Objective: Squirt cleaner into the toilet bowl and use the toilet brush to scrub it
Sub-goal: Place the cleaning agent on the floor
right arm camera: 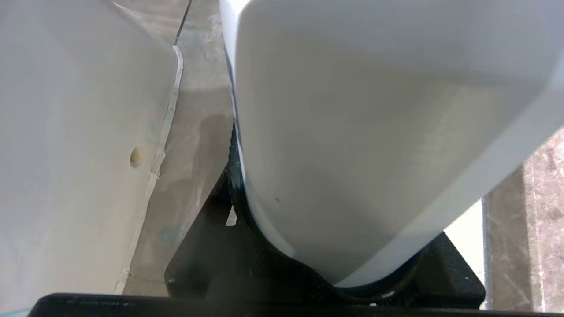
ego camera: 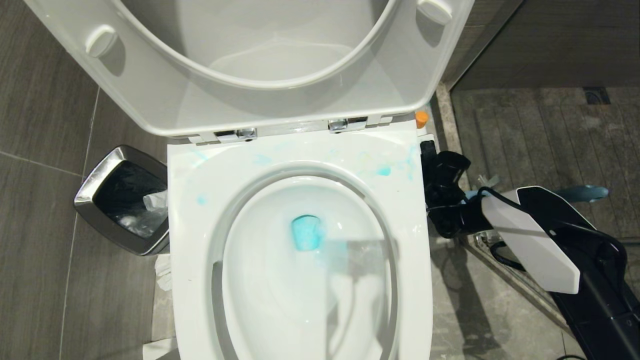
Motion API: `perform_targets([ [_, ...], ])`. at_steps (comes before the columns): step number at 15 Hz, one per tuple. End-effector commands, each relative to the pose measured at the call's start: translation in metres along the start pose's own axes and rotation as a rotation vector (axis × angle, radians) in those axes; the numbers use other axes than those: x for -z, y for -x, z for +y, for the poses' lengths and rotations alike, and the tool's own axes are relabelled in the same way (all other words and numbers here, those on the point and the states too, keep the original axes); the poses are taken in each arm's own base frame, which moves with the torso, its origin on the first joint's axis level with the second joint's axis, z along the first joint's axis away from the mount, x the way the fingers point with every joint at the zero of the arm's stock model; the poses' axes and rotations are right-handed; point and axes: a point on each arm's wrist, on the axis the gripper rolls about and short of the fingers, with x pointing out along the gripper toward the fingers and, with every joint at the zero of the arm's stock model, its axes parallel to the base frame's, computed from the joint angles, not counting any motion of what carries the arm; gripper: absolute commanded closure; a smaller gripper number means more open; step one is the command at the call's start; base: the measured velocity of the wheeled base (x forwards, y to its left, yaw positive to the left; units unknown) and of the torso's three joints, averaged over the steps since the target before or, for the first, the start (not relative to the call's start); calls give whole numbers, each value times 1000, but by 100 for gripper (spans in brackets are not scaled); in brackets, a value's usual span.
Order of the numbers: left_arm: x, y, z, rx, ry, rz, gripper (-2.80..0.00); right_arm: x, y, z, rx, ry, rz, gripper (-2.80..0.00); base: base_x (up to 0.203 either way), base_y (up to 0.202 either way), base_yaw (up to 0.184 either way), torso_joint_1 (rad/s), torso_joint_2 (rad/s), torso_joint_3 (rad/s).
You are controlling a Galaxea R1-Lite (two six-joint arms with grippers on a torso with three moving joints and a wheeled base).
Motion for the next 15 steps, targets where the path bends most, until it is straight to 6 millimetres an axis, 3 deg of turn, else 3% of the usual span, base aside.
perform_targets([
  [1, 0, 0, 0, -1, 0, 1, 0, 5, 0, 1, -1, 3, 2, 0, 0, 0, 0, 0, 0, 0],
  [7, 0, 0, 0, -1, 0, 0, 0, 7, 1, 2, -4, 11, -3, 0, 0, 0, 0, 0, 0, 0],
  [8, 0, 0, 0, -1, 0, 0, 0, 6, 1, 2, -3, 12, -7, -280, 0, 0, 0, 0, 0, 0],
  [15, 0, 0, 0, 0, 0, 0, 0, -7, 5, -2, 5, 7, -4, -280, 0, 0, 0, 0, 0, 0],
])
